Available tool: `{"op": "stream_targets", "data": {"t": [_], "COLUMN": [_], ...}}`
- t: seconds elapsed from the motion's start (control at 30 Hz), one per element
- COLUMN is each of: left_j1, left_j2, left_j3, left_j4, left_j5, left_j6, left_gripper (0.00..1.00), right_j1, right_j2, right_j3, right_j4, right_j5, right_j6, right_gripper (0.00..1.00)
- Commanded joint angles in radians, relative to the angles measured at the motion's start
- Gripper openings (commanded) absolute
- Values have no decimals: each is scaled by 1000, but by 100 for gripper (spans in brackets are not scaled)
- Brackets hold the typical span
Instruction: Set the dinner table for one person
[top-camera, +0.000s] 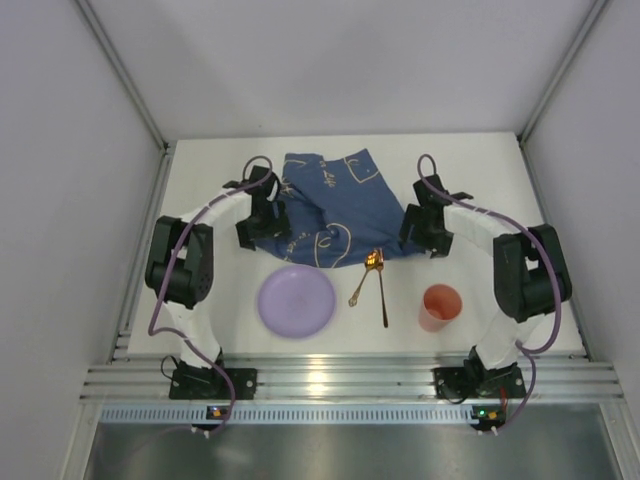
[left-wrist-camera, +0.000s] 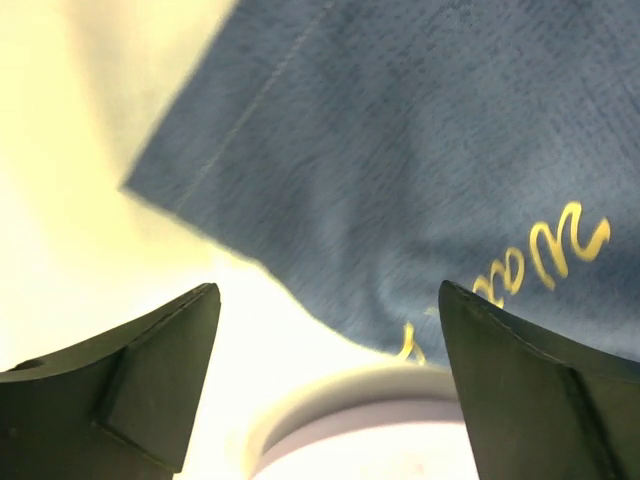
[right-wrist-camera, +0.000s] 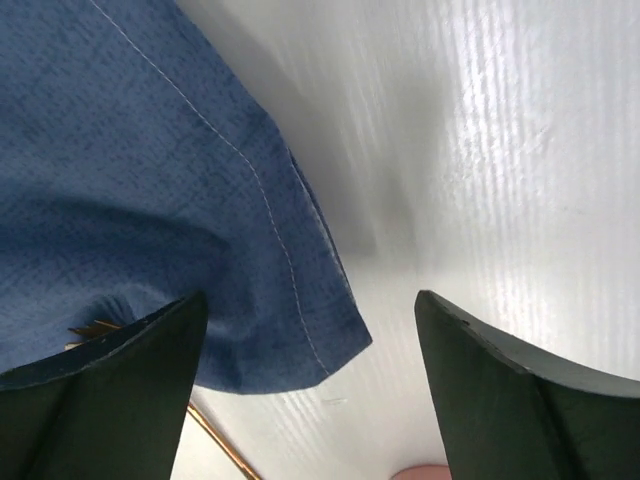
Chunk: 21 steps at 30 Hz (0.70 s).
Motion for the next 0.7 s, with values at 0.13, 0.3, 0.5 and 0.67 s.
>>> {"op": "stream_targets", "data": {"t": [0.13,0.3,0.5,0.67], "left_j1": [24,59,151,159], "left_j2": [-123,-25,145,275], "left_j3": [131,193,329,424], "left_j4": [0,147,227,279], "left_j5": [-90,27,241,326], "left_j6": [122,213,153,121], "left_gripper": [98,98,98,98], "right_j1": [-28,-51,-54,-57], "right_j2": [-70,58,187,198], "right_j3": [245,450,599,604], "right_j4": [-45,6,-68,-82], "right_j5": [68,-142,-227,-227], "right_j6": [-103,-149,-151,-174], "right_gripper": [91,92,92,92]}}
